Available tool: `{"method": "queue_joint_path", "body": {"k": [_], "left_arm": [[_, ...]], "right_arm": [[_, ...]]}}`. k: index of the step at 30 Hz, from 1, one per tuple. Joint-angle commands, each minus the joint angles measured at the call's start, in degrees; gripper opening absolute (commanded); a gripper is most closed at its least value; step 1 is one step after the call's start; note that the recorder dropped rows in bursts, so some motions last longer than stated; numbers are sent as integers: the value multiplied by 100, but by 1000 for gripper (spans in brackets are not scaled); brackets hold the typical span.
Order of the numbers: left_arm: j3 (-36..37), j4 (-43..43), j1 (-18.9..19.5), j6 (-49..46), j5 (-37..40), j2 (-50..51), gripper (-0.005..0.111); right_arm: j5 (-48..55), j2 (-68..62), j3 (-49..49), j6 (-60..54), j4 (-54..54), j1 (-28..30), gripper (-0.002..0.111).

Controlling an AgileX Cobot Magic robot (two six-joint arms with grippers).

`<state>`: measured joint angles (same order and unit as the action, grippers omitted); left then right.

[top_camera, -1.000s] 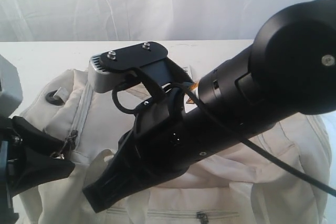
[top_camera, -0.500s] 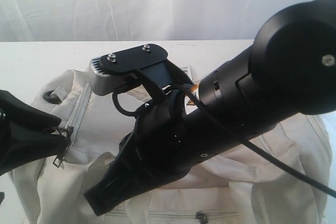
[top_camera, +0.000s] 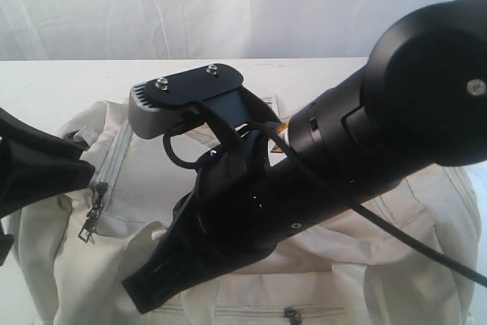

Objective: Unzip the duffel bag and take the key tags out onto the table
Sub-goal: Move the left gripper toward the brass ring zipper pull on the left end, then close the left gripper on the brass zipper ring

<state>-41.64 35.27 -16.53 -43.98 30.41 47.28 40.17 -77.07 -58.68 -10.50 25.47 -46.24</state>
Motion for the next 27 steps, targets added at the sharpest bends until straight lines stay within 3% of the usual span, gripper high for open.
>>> {"method": "queue_joint_path", "body": {"k": [1,10,17,20,24,27], "left_arm": [[-62,68,-22,71,1,216,0],[-119,68,-22,-31,-1,401,0],[-210,68,-22,-1518,1563,119,0],[-95,68,-22,-1849,1664,-80,12],[165,116,-22,-2359,1635,-210,44],[459,541,-22,-2779,1307,-210,51]], "right_arm": [[-35,34,7,6,-21,6,0],[8,34,7,-16,-34,6,0],[50,34,7,-101,-56,6,0],[50,34,7,-112,-56,6,0],[50,34,7,-123,-56,6,0],[50,34,7,-123,-56,6,0]]}}
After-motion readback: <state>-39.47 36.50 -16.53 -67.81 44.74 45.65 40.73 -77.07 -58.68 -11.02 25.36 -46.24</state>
